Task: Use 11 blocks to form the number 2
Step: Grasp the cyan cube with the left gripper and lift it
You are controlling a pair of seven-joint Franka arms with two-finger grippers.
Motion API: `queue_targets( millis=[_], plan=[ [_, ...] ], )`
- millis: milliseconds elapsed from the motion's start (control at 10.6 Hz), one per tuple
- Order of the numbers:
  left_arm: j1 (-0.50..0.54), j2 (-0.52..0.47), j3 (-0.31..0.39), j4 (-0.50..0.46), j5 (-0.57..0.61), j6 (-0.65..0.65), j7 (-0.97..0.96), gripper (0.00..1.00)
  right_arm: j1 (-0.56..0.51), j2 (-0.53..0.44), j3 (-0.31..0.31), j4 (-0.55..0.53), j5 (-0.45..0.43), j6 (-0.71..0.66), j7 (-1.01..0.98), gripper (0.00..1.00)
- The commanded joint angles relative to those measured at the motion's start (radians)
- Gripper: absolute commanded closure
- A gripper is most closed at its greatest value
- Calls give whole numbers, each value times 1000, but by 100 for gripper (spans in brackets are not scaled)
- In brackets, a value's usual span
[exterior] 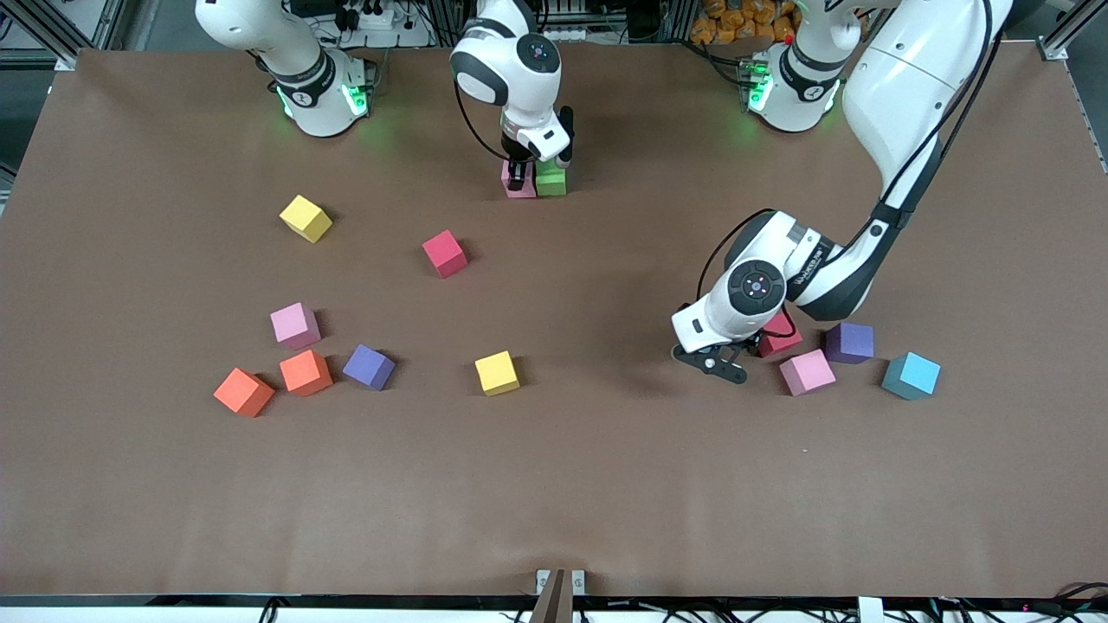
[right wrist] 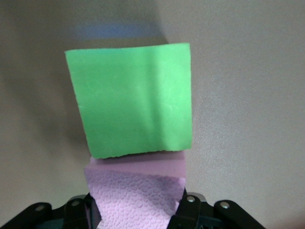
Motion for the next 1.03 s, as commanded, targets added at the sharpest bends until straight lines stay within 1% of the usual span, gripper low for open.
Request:
queue_targets(
  millis=[0,94,188,282,470,564,752,940],
  plan=[
    [6,12,-7,-4,17,27,-29,42,32,43,-7,4,13,45,35,0],
    [4,12,-7,-4,17,27,-51,55,30,43,-7,7,13,36,35,0],
    [4,12,-7,-4,11,27,-81,60,29,41,-7,7,13,35,35,0],
    [4,3,-7,-4,8,26,-153,65,26,40,-7,7,13,35,36,0],
    [4,-23,-11,3,2,18,-227,68,21,27,-7,8,13,30,31,0],
    [7,-44,-17,5,-41,11,-239,68,20,15,-11,8,13,15,27,0],
    [14,-103,-16,14,-128,-58,-249,68,10,-12,-23,10,13,-11,3,0],
    [40,-138,-17,31,-180,-120,-265,68,9,-51,-55,20,14,-54,-22,0]
  ],
)
